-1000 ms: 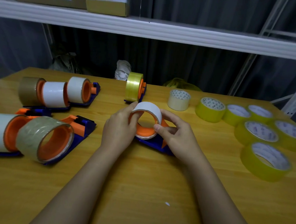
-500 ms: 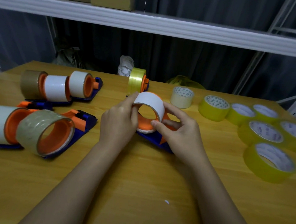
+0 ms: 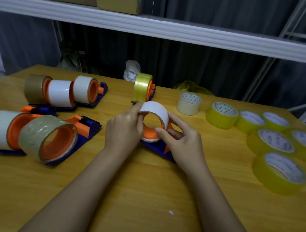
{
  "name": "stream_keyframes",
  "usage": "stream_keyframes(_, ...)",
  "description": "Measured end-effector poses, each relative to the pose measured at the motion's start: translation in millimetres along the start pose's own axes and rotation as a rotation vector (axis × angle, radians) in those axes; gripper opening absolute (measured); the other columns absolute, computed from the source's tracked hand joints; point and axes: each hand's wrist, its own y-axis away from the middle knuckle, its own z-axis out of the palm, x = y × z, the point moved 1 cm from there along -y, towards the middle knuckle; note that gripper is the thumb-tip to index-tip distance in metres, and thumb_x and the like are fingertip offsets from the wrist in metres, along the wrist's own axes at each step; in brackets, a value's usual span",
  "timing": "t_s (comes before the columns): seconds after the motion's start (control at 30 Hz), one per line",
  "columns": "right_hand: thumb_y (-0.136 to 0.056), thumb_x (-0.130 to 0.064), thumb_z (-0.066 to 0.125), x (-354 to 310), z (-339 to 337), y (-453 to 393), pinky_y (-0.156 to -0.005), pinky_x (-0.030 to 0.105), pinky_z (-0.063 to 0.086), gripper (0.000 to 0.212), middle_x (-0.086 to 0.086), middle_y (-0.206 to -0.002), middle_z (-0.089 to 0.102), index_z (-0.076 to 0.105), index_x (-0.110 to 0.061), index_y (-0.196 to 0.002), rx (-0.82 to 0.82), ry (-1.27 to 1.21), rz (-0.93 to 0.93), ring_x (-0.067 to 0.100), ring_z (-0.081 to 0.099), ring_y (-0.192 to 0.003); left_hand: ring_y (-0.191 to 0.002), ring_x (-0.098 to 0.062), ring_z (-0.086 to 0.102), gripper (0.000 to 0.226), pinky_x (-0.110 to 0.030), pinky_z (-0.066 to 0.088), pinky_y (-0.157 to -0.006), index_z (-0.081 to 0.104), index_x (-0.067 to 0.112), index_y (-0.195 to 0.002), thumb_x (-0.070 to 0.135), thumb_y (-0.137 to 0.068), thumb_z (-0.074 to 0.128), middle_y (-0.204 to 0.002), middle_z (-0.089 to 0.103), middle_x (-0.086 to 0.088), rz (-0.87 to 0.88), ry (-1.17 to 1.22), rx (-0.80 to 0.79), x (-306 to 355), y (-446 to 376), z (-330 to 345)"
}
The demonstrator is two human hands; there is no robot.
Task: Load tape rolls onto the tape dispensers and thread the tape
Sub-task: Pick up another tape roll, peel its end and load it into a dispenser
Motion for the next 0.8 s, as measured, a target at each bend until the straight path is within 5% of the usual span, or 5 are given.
stream_keyframes(0.2,-0.084,-0.021,0.073,2.7,1.0,-4.2,-0.096,0.027,0.052,0.057,-0.001,-0.133,0.060,0.052,-0.017,-0.138,-0.030,0.023,-0.003,0.006,0.060,-0.114,-0.068,-0.030,0.065,0.036,-0.024,0.028,-0.050,0.056,0.009,-0.131,0.016,-0.096,0.052,-0.081,0.071,-0.014,-0.020,-0.023,0.006,-0.6,-0.4,1.6)
stream_keyframes(0.4,-0.087,-0.020,0.070,3.3,0.8,-4.2,-0.097,0.008,0.042,0.054,-0.003,-0.140,0.054,0.051,-0.015,-0.137,-0.043,0.083,-0.047,0.001,0.049,-0.124,-0.069,-0.031,0.065,0.036,-0.027,0.036,-0.055,0.056,0.009,-0.131,0.016,-0.096,0.052,-0.081,0.071,-0.015,-0.040,0.006,0.030,-0.1,-0.1,1.8)
stream_keyframes(0.57,-0.091,-0.027,0.066,3.0,1.3,-7.1,-0.114,0.027,0.033,0.060,-0.008,-0.150,0.041,0.042,-0.019,-0.145,-0.150,0.251,-0.047,0.004,0.033,-0.139,-0.074,-0.031,0.064,0.033,-0.029,0.035,-0.057,0.059,0.013,-0.128,0.024,-0.099,0.047,-0.084,0.070,-0.015,-0.146,0.030,-0.003,-6.9,-1.1,4.9)
stream_keyframes(0.8,-0.095,-0.029,0.057,-4.8,7.3,-1.6,-0.089,0.032,0.040,0.038,-0.003,-0.119,0.066,0.057,-0.020,-0.132,0.116,0.780,-0.268,0.020,0.056,-0.109,-0.067,-0.015,0.058,0.035,-0.028,0.040,-0.054,0.065,0.018,-0.116,0.041,-0.098,0.045,-0.083,0.069,-0.001,-0.189,0.019,-0.075,-8.9,-2.3,7.2)
